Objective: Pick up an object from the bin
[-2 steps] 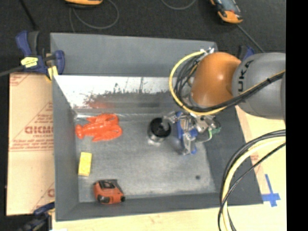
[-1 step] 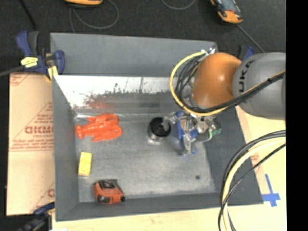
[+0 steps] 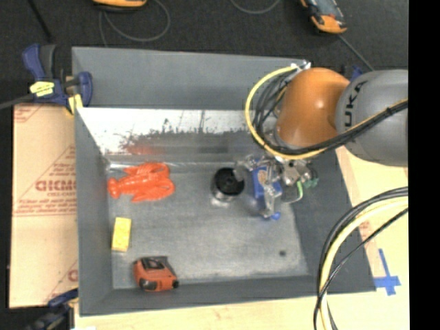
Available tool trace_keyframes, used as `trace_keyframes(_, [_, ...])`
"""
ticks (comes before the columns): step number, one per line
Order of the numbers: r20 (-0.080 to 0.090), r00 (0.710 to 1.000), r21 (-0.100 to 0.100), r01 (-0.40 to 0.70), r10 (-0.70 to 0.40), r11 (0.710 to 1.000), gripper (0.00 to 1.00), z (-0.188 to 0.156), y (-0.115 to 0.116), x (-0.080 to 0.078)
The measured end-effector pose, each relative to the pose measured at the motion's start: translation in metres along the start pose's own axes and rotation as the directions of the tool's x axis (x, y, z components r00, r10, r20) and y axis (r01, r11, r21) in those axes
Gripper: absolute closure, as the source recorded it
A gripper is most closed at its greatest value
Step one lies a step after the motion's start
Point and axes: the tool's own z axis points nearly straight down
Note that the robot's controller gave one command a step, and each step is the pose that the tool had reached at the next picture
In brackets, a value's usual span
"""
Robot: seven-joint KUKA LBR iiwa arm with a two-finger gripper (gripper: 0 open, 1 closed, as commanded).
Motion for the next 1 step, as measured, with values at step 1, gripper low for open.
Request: trace_keyframes(1, [0.004,1.0,0.004,0.002,-0.002,1.0,0.0,0.0017,-0.0052,-0.0102])
